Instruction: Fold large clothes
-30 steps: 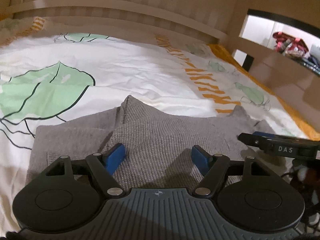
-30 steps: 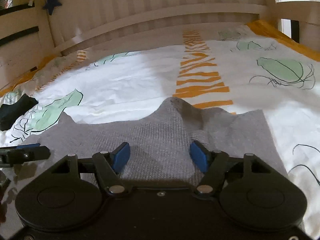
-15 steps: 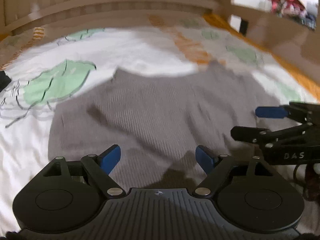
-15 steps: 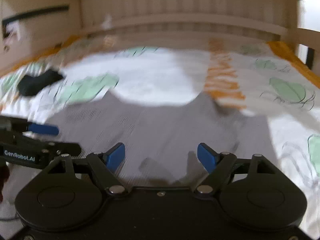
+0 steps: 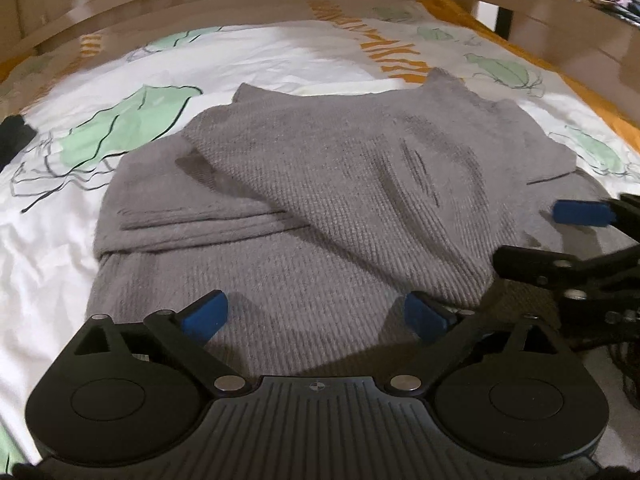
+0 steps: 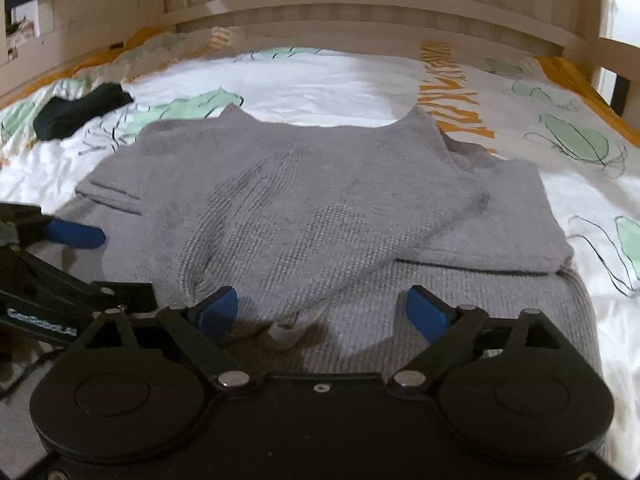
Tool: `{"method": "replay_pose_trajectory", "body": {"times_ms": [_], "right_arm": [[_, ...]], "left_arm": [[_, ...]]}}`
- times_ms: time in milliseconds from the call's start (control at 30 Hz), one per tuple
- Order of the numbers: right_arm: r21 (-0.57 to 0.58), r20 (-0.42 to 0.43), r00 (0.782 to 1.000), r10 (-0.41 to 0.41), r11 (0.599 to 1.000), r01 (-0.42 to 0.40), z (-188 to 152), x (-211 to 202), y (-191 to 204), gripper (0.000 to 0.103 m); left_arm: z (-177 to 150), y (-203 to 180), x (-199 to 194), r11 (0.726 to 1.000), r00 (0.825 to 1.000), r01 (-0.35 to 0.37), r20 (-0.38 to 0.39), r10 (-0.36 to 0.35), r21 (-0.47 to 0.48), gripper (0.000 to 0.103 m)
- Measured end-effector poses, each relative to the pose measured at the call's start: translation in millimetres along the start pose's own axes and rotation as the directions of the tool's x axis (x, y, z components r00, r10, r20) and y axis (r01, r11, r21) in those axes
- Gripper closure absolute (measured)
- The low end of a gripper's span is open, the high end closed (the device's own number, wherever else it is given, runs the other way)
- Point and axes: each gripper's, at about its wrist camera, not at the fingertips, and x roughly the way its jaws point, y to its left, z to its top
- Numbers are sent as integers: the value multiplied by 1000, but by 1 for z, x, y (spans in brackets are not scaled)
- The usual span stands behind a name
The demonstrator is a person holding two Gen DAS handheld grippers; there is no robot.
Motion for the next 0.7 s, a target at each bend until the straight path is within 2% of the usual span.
{"method": "replay_pose_trajectory", "body": {"times_ms": [67,200,433,700], "right_arm": [[33,14,1000,12,999,-13,-4,-14,-3,3],[80,38,999,19,997,-22,-9,-40,-5,0],[145,56,997,47,988,-55,-11,-90,-3,1],[253,-22,997,77,965,-69,-28,-132,-6,1]], "left_arm": [[-3,-2,-8,1000,1000,-15,-7,15,-4,7],[-13,-4,-30,999,999,-39,-11,39,-25,7],[-33,-10,-74,994,996,-86,-9,85,-65,7],[-55,-17,-117,992,996,-84,8,85,-93,7]]}}
